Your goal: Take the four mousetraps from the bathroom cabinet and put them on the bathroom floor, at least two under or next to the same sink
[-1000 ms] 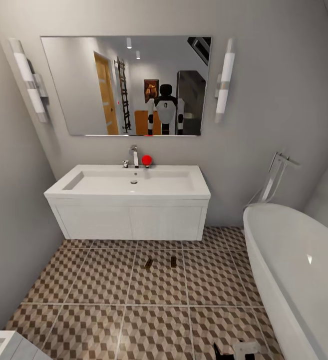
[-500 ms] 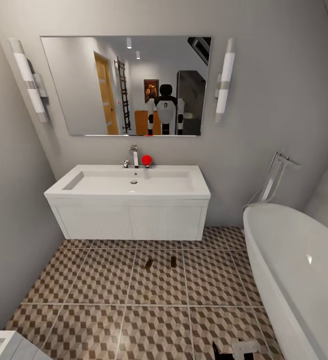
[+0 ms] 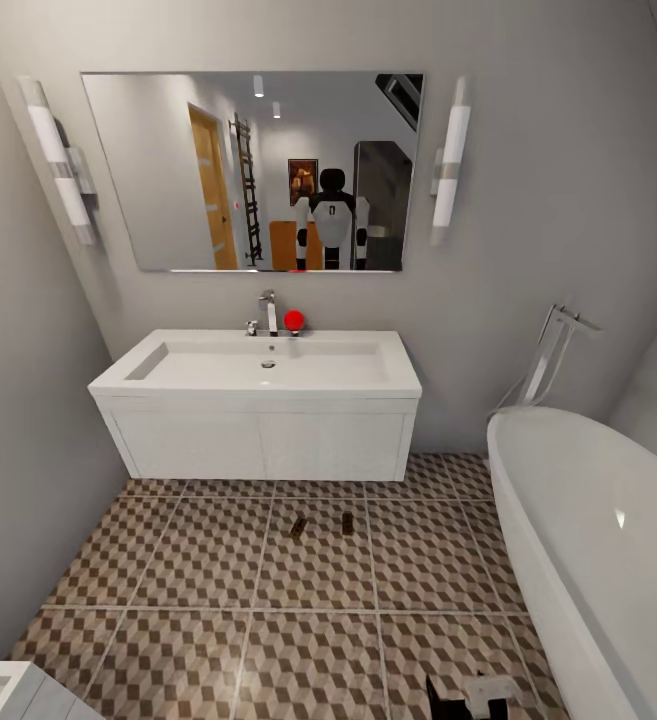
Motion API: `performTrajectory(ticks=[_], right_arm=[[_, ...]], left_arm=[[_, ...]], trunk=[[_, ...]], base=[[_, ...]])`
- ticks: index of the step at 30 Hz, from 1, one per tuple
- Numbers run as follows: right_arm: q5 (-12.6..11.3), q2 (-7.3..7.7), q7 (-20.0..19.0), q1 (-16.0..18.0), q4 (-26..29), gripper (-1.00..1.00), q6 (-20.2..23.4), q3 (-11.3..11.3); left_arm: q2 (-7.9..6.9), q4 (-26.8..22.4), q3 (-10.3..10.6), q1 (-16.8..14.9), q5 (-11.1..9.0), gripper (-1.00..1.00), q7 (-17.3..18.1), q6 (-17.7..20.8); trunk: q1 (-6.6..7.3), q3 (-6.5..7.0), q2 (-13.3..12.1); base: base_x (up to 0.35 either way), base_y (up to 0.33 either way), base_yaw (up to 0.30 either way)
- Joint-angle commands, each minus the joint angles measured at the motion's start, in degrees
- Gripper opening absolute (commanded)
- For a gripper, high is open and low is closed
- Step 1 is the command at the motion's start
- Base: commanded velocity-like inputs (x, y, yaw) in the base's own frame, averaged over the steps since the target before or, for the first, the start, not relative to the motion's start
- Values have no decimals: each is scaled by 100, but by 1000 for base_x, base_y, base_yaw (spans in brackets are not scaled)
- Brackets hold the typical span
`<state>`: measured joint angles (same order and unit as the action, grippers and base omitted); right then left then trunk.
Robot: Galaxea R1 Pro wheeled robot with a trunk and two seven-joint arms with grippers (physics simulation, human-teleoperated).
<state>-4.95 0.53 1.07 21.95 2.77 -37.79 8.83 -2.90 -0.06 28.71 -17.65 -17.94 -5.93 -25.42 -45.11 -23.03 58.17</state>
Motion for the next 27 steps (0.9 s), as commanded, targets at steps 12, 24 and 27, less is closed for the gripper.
performTrajectory(ticks=[12, 24, 27], right_arm=[[-50, 25, -22, 4, 362, 100, 715, 57], [-46, 8, -52, 3, 379, 100, 692, 82], [-44, 13, -53, 4, 374, 100, 638, 83]], left_arm=[[-47, -1445, 55, -2, -33, 100, -228, 1695], [-61, -1197, 85, -2, -39, 100, -274, 990], [-58, -947, 88, -2, -43, 100, -275, 759]], trunk=[[0, -6, 4], [0, -6, 4], [0, -6, 4]], base=[[0, 0, 0], [0, 0, 0], [0, 0, 0]])
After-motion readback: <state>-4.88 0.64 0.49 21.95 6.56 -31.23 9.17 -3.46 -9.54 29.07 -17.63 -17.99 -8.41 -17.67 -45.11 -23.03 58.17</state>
